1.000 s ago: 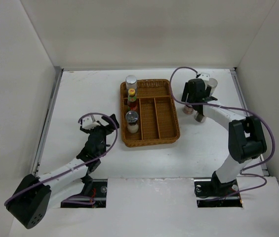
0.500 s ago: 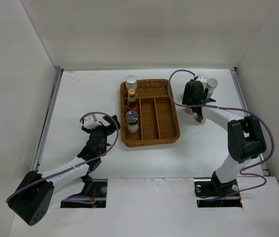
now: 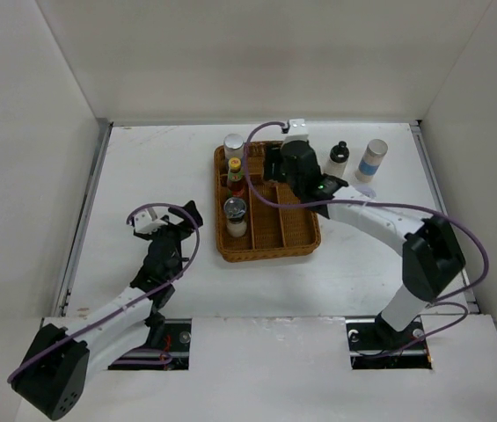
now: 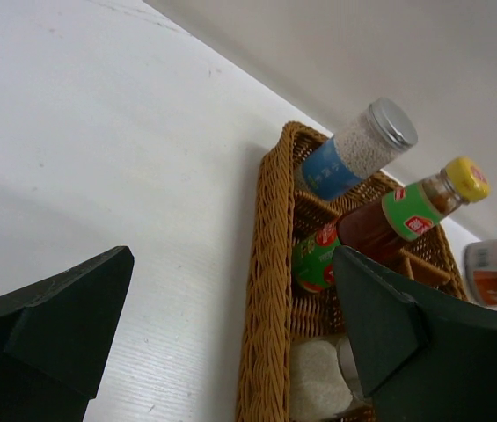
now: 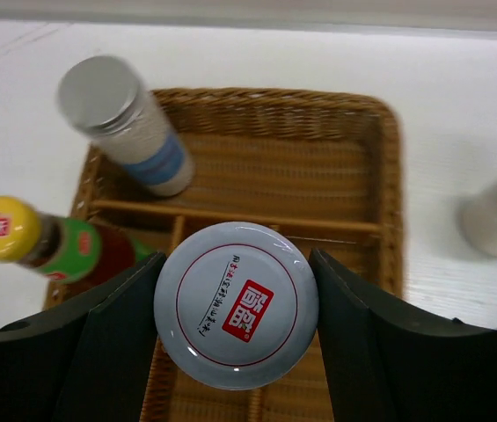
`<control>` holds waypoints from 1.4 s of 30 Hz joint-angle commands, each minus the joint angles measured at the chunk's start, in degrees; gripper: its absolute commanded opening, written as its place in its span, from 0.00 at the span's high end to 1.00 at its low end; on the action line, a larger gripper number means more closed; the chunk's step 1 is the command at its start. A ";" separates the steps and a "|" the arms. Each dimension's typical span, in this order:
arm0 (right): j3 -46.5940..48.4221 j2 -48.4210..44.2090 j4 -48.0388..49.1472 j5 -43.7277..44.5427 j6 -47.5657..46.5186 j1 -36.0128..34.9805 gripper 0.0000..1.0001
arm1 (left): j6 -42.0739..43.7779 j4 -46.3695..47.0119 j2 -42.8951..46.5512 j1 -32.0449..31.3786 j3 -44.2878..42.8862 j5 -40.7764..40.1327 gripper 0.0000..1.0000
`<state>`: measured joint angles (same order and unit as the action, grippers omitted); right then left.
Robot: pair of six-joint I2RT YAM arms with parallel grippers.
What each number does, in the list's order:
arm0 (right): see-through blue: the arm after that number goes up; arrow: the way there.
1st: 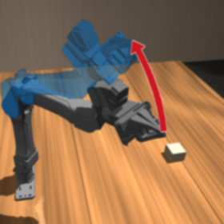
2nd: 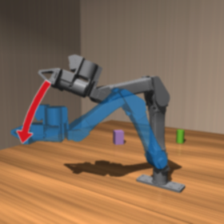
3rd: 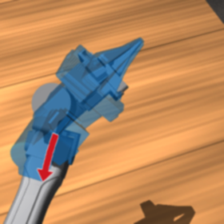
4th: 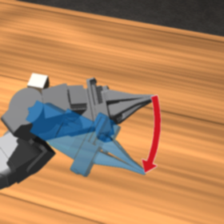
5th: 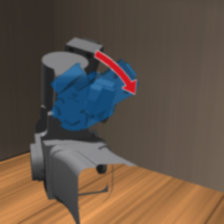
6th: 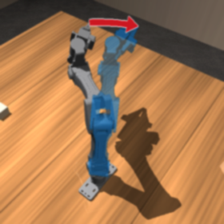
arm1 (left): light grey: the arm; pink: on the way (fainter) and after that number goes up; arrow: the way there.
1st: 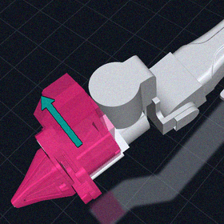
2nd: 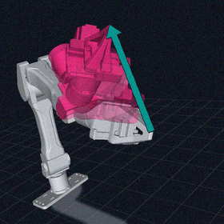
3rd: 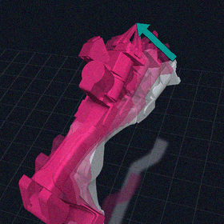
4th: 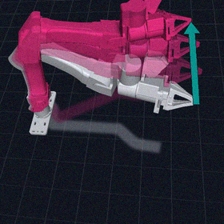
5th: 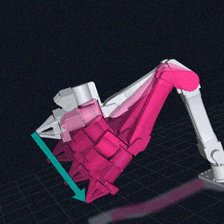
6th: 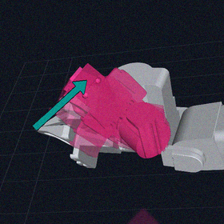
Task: Organize the condiment bottles
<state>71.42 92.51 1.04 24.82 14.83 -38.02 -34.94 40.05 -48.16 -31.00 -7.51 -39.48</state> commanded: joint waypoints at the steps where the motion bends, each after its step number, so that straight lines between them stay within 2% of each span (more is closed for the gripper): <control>1: 6.18 4.42 6.17 -2.66 0.29 -0.87 0.50 | -1.54 0.82 0.36 1.34 0.30 -0.69 0.00; 10: 11.64 13.83 6.61 -4.43 0.02 -1.40 0.50 | -2.15 0.82 -2.11 1.70 -0.67 2.04 0.00; 20: 10.23 18.32 10.38 -2.14 -0.85 -1.40 0.49 | -2.33 1.43 -3.95 1.69 -1.19 3.19 0.00; 25: 10.06 19.64 12.58 -0.31 -1.47 -1.40 0.44 | -2.33 1.43 -3.17 1.43 -1.02 3.54 0.00; 30: 10.14 18.85 13.73 1.02 -2.08 -1.49 0.27 | -2.42 1.17 -3.52 1.61 -1.19 3.97 0.00; 38: 4.62 9.20 12.24 1.02 -1.30 -1.05 0.17 | -2.42 1.43 -3.61 1.34 -1.28 4.24 0.00; 42: -0.74 3.56 12.67 2.07 -0.15 4.03 0.16 | -2.42 1.26 -4.40 1.69 -1.54 4.42 0.00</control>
<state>72.99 101.30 9.78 24.60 13.67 -38.26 -36.64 39.24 -52.16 -29.54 -7.46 -35.75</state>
